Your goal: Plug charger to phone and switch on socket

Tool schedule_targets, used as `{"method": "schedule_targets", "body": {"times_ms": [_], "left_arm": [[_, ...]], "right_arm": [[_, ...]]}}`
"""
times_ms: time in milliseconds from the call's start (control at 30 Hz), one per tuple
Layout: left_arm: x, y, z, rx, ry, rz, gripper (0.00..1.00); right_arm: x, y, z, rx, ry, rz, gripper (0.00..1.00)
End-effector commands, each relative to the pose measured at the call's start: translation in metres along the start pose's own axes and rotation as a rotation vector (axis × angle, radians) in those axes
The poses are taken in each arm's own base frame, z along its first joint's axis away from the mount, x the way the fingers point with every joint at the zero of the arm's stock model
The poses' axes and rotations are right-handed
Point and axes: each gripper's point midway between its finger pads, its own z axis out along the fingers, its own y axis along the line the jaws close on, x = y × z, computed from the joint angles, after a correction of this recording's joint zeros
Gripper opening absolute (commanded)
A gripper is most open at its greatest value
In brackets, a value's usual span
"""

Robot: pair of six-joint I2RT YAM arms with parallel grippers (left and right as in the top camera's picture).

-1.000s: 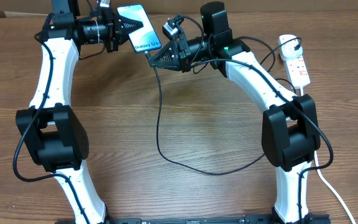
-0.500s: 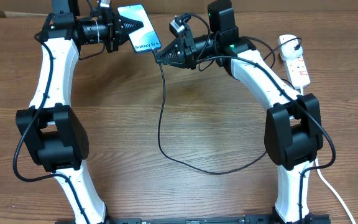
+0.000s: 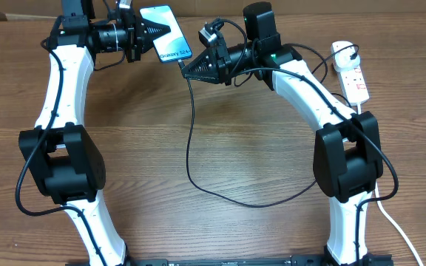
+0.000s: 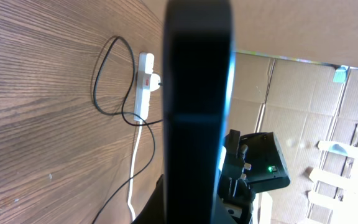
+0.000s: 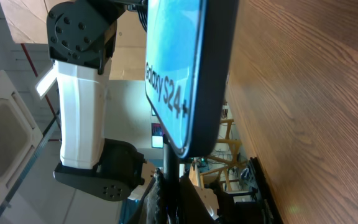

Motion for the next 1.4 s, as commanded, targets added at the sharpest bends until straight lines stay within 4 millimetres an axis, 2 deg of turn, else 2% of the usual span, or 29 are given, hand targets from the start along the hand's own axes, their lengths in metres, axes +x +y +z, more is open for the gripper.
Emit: {"method": "schedule_targets", "body": {"times_ms": [0, 533, 867, 1367], "left_arm": [[0.0059, -0.0101, -0.0007, 0.04, 0.038, -0.002, 0.04], [0.0066, -0.0101, -0.0004, 0.04, 0.041, -0.004, 0.04], [0.0065, -0.0101, -0.0006, 0.04, 0.04, -0.004, 0.04], [0.0069, -0.0107, -0.0015, 0.045, 0.044, -0.005, 0.04]], "right_arm": [[0.0031, 0.0212, 0.0013, -0.008, 0.006, -0.046, 0.04], [0.0012, 0.0206, 0.0013, -0.002, -0.004, -0.042, 0.04], [-0.0018, 0.0269, 0.0012, -0.011, -0.006, -0.049, 0.04], [0.0018, 0.0277, 0.0087, -0.013, 0.011, -0.05, 0.04]]}}
